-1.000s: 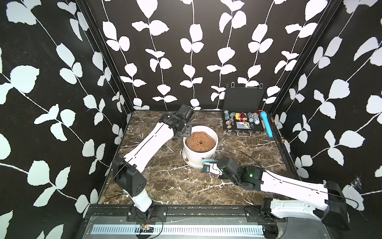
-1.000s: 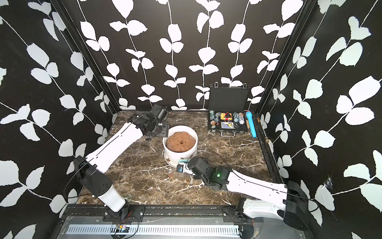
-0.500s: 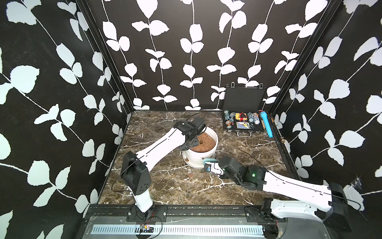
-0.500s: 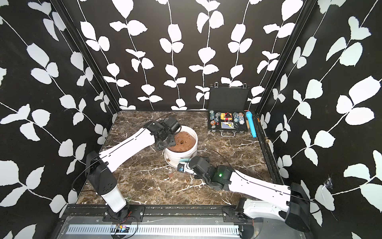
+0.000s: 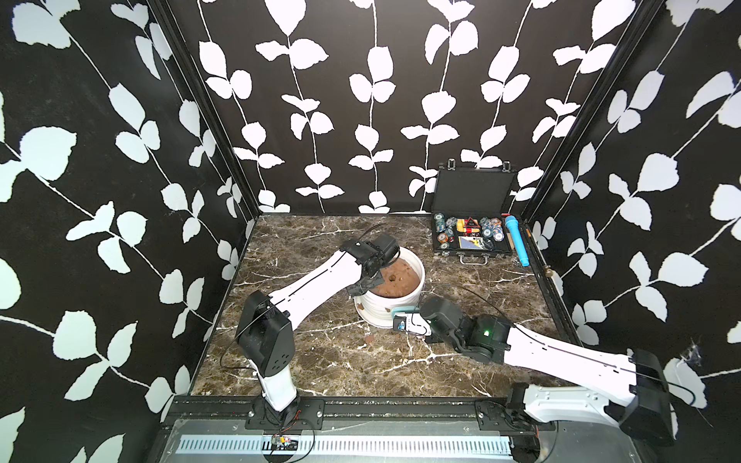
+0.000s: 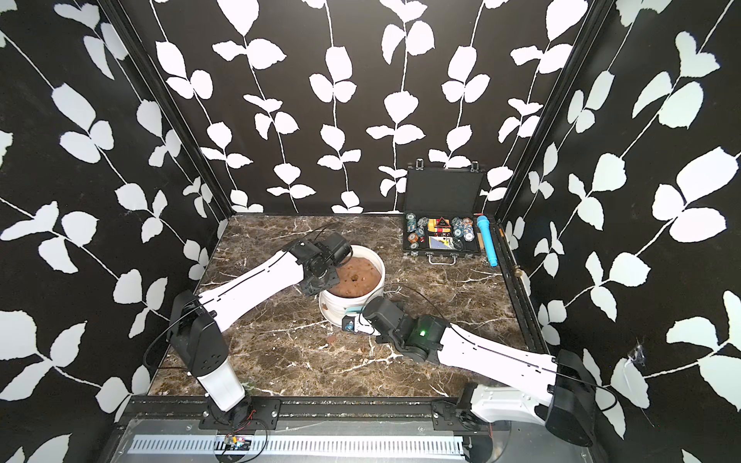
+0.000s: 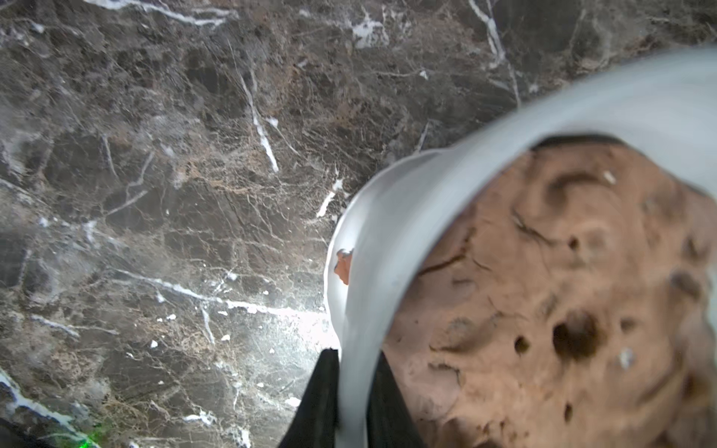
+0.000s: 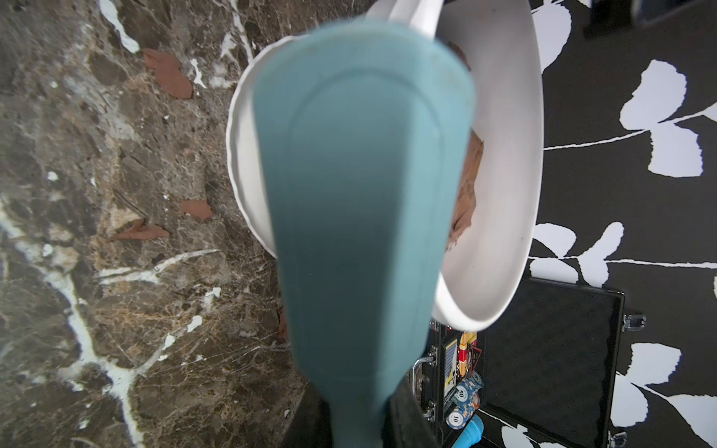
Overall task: Scrub the dried mud off the ceramic pot
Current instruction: Rotate the pot on the tray, then brush off the soil from the pot.
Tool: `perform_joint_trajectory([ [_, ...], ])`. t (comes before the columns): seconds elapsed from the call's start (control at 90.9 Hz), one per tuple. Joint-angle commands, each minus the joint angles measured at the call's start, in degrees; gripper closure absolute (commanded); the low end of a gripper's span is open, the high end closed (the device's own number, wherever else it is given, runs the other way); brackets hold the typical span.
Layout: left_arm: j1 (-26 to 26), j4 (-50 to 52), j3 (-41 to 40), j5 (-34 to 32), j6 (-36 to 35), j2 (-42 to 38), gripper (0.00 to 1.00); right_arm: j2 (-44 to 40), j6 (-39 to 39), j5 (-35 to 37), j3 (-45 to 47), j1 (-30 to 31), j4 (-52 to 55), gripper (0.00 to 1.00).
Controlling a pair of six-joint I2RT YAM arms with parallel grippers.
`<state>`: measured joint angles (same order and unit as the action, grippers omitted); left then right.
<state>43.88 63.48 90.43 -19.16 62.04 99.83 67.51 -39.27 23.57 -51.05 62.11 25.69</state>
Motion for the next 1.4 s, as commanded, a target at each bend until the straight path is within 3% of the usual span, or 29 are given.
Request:
perform_joint_trajectory([
  [0.0, 0.7, 2.5, 3.3, -1.1, -4.2, 1.2, 0.91, 1.0, -0.8, -1.5, -2.2, 0.6, 0.4, 1.00],
  [0.198, 0.0, 2.8, 5.7, -1.7, -6.3, 2.8, 0.92, 9.0, 0.7, 8.7, -4.8, 7.0, -1.7, 1.00],
  [0.396, -0.6, 3.1, 7.2, -1.9, -7.3, 3.5, 0.95, 20.2, 8.9, 28.4, -9.8, 10.5, -1.1, 1.00],
  [0.759, -0.6, 1.3, 4.5, -0.7, -7.3, 2.3, 1.00, 33.3, 16.4, 40.0, -17.6, 10.9, 8.5, 1.00],
  [0.935, -0.6, 1.1, 3.7, -0.2, -7.1, 2.1, 1.00, 33.4, 22.2, 42.5, -15.6, 10.3, 13.0, 1.00],
  [1.144, -0.9, 0.8, 3.2, 0.0, -7.5, 1.8, 1.00, 32.6, 35.7, 40.9, -12.9, 9.3, 22.9, 1.00],
  [1.276, -1.0, 0.1, 3.1, 0.1, -7.6, 1.4, 1.00, 26.9, 33.2, 36.2, -7.5, 11.2, 22.8, 1.00],
  [1.386, -1.1, -0.6, 2.8, 0.3, -7.8, 1.4, 1.00, 17.5, 27.6, 24.1, -3.1, 11.4, 19.9, 1.00],
])
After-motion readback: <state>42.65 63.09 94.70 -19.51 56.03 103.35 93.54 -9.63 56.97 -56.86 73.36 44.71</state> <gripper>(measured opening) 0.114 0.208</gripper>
